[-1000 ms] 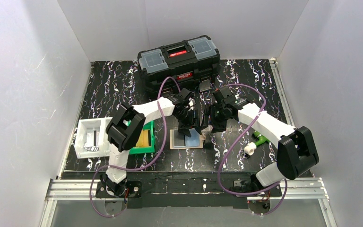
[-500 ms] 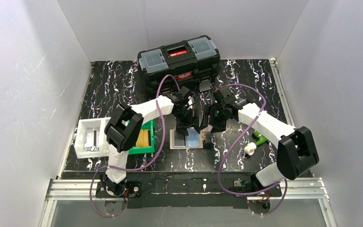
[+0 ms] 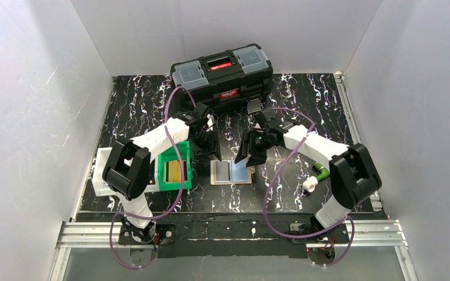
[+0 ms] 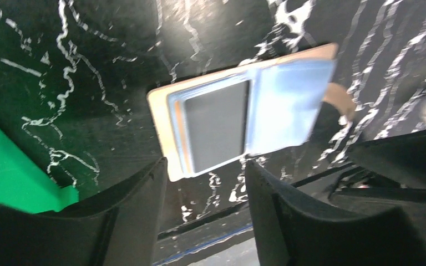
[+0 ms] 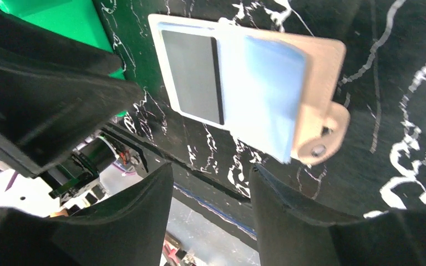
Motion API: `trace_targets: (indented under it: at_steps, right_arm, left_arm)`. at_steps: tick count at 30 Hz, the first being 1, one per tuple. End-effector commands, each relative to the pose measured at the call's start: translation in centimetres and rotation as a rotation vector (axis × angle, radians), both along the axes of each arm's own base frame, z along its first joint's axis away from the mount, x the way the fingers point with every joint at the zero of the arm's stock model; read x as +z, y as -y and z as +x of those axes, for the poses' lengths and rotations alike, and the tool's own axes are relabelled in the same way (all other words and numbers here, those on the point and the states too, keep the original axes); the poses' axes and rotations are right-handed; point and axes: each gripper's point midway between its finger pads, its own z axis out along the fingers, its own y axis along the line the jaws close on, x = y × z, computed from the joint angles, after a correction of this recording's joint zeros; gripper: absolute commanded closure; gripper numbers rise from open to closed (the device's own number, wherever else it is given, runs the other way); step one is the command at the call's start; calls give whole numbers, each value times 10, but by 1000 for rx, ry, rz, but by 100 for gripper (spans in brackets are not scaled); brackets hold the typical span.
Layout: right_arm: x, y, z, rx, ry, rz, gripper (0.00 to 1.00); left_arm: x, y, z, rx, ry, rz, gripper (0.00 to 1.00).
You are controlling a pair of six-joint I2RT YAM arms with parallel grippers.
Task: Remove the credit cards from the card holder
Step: Remove the credit card from the card holder.
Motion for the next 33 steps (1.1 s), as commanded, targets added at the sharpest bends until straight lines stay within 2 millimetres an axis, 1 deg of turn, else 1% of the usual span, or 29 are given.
trace_targets:
  at_steps: [1,3,7,10,11,18,27,33]
  right_arm:
    - [14,-35,14,45,-3,123,42]
    - [9,-41,16,49,-22,136,44]
    - [-3,-49,17,56,-54,147,48]
    - [-12,-52,17,57,-73,150,50]
    - [-15,-52,17,56,-77,149,50]
    - [-30,-56,17,54,-100,143,51]
    - [-54,-54,13,53,-128,129,52]
    - [-70,-51,6,51,-158,124,52]
  left_arm:
    - [-11,-18,-15,-26,-20,69,52]
    - [-15,-17,-15,-28,-28,65,58]
    - [-23,-15,-16,-24,-52,60,75]
    - [-27,-14,-17,-24,-66,60,84]
    - [-28,-14,-17,-24,-67,60,85]
    - [-40,-14,-21,-22,-97,68,92]
    - [-52,-9,-28,-13,-132,58,93]
    - [-58,-1,-32,-19,-152,71,93]
